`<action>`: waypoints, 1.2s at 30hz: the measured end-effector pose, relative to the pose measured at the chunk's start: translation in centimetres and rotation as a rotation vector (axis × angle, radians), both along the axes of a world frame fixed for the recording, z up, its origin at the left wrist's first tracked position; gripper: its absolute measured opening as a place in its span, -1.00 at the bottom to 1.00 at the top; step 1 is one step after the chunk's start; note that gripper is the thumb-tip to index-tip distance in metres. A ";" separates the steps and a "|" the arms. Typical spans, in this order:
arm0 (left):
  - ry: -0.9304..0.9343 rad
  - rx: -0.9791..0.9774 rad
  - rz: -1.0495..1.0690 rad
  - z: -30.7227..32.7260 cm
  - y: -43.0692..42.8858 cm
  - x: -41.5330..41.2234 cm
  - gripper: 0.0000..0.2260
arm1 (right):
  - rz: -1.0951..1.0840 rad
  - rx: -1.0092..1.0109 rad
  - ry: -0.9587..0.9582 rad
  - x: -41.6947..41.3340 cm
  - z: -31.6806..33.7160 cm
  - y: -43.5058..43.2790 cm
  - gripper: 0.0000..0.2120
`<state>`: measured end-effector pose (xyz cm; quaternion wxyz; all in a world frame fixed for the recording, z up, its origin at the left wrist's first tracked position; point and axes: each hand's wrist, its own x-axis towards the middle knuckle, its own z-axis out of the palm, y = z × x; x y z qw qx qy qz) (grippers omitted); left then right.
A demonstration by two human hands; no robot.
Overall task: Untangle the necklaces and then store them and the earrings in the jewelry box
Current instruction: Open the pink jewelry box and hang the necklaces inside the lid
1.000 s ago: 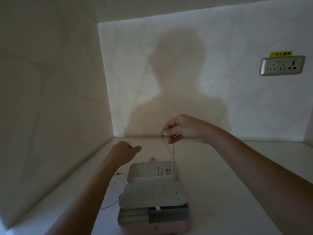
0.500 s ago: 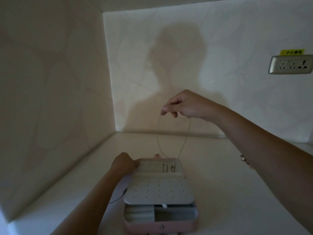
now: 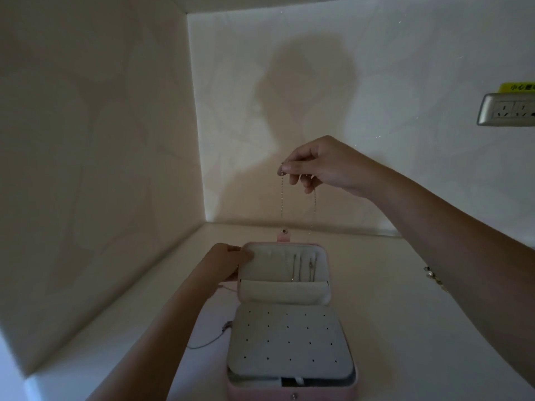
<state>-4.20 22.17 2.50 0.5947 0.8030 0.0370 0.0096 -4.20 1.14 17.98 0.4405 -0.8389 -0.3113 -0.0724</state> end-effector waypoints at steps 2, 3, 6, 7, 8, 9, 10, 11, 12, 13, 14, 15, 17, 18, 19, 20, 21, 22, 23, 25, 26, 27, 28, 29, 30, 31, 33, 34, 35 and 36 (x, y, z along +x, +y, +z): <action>0.027 -0.107 -0.059 0.1 0.3 -0.2 -0.84 | 0.002 -0.008 -0.009 0.0 0.0 0.2 -0.84; 0.040 -0.139 -0.078 0.2 0.4 -0.4 -0.81 | 0.006 -0.008 -0.014 -0.1 0.0 0.3 -0.83; 0.064 -0.157 -0.122 0.2 0.6 -0.5 -0.72 | 0.020 -0.002 -0.017 -0.3 -0.1 0.7 -0.81; 0.061 -0.156 -0.135 0.2 0.6 -0.6 -0.70 | 0.021 -0.005 -0.016 -0.3 -0.2 0.8 -0.81; 0.056 -0.161 -0.146 0.2 0.6 -0.6 -0.70 | 0.019 -0.010 -0.014 -0.3 -0.2 0.9 -0.81; 0.052 -0.171 -0.156 0.2 0.6 -0.6 -0.71 | 0.017 -0.013 -0.010 -0.3 -0.3 1.0 -0.82; 0.046 -0.177 -0.165 0.1 0.6 -0.6 -0.72 | 0.017 -0.010 -0.004 -0.3 -0.4 1.0 -0.84; 0.041 -0.180 -0.175 0.2 0.6 -0.7 -0.73 | 0.020 -0.003 0.004 -0.3 -0.5 0.9 -0.86; 0.035 -0.179 -0.186 0.2 0.6 -0.7 -0.73 | 0.025 0.007 0.010 -0.3 -0.6 0.8 -0.87; 0.027 -0.176 -0.198 0.2 0.6 -0.7 -0.73 | 0.032 0.016 0.011 -0.3 -0.7 0.8 -0.87; 0.018 -0.171 -0.209 0.2 0.7 -0.7 -0.72 | 0.035 0.027 0.008 -0.3 -0.9 0.7 -0.86; 0.010 -0.167 -0.215 0.3 0.7 -0.8 -0.72 | 0.035 0.040 0.001 -0.3 -1.1 0.6 -0.85; -0.003 -0.165 -0.223 0.4 0.7 -1.0 -0.72 | 0.015 0.075 -0.026 -0.2 -1.4 0.5 -0.84; -0.006 -0.164 -0.227 0.5 0.7 -1.1 -0.72 | -0.002 0.094 -0.041 -0.1 -1.5 0.4 -0.86; -0.006 -0.164 -0.230 0.5 0.7 -1.2 -0.72 | -0.019 0.113 -0.048 0.0 -1.5 0.3 -0.88; -0.003 -0.167 -0.232 0.5 0.7 -1.2 -0.72 | -0.029 0.129 -0.044 0.0 -1.6 0.1 -0.89; 0.000 -0.172 -0.232 0.5 0.7 -1.3 -0.72 | -0.029 0.142 -0.031 0.0 -1.6 0.0 -0.90; 0.003 -0.177 -0.231 0.5 0.7 -1.3 -0.72 | -0.021 0.149 -0.013 0.0 -1.7 -0.1 -0.90; 0.005 -0.182 -0.231 0.6 0.7 -1.3 -0.71 | -0.011 0.151 0.004 0.0 -1.7 -0.2 -0.90; 0.004 -0.184 -0.233 0.7 0.7 -1.3 -0.72 | 0.002 0.154 0.027 -0.1 -1.9 -0.2 -0.89; 0.001 -0.183 -0.233 0.7 0.7 -1.4 -0.72 | 0.003 0.155 0.034 -0.2 -2.0 -0.2 -0.88; -0.001 -0.181 -0.235 0.7 0.6 -1.4 -0.72 | 0.002 0.155 0.041 -0.2 -2.1 -0.2 -0.88; -0.003 -0.182 -0.235 0.7 0.6 -1.4 -0.72 | 0.000 0.152 0.047 -0.1 -2.2 -0.2 -0.87; -0.004 -0.185 -0.231 0.7 0.6 -1.4 -0.72 | -0.005 0.146 0.048 -0.1 -2.2 -0.2 -0.87; -0.004 -0.187 -0.225 0.7 0.6 -1.4 -0.72 | -0.012 0.136 0.043 0.0 -2.2 -0.2 -0.87; -0.004 -0.188 -0.222 0.7 0.6 -1.4 -0.72 | -0.023 0.123 0.031 0.0 -2.1 -0.2 -0.88; -0.003 -0.186 -0.225 0.7 0.6 -1.4 -0.72 | -0.041 0.100 -0.002 -0.1 -1.8 0.0 -0.88; -0.003 -0.186 -0.229 0.7 0.7 -1.5 -0.73 | -0.043 0.095 -0.014 -0.1 -1.7 0.1 -0.88; -0.003 -0.185 -0.233 0.7 0.7 -1.5 -0.73 | -0.042 0.095 -0.019 -0.1 -1.6 0.2 -0.88; -0.004 -0.184 -0.235 0.7 0.7 -1.5 -0.73 | -0.040 0.095 -0.024 -0.2 -1.5 0.3 -0.87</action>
